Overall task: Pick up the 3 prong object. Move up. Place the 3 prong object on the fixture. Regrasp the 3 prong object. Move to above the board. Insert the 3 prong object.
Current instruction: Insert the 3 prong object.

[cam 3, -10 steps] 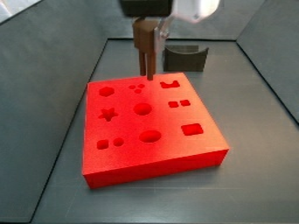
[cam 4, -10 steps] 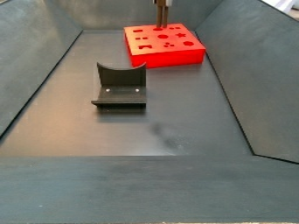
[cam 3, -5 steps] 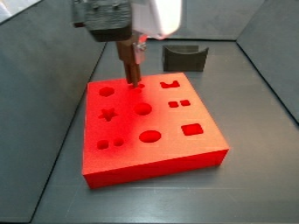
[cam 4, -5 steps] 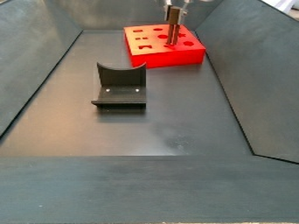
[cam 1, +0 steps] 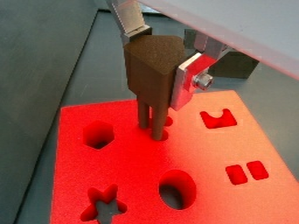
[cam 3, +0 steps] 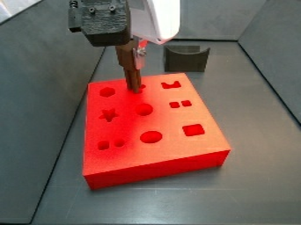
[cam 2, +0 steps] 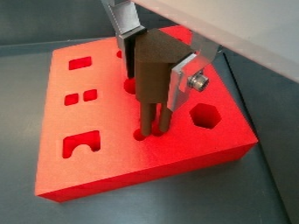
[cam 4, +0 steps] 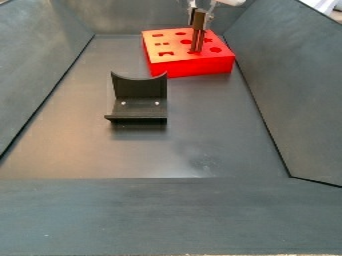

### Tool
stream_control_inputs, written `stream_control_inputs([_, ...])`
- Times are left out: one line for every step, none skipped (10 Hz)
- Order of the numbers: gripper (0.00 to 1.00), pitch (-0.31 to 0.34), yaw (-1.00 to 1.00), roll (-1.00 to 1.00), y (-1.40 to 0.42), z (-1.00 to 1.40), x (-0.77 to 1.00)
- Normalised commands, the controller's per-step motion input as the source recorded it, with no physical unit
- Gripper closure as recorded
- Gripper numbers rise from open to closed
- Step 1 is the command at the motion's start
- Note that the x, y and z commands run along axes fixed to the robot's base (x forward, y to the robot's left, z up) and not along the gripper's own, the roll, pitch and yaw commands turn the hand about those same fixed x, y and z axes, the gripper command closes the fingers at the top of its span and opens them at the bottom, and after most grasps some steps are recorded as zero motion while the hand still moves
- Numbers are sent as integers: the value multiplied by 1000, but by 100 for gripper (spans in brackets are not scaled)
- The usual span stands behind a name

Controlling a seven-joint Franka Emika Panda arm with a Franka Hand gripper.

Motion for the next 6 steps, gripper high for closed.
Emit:
stream_control_inputs([100, -6, -209, 103, 0, -531, 374])
stream_control_inputs([100, 0, -129, 69, 51, -540, 551])
stream_control_inputs([100, 0, -126, 43, 91, -491, 551])
stream_control_inputs([100, 0, -69, 13, 186, -420, 160])
stream_control_inputs([100, 0, 0, 61, 151, -520, 46])
stream_control_inputs([100, -26, 0, 136, 0, -863, 31])
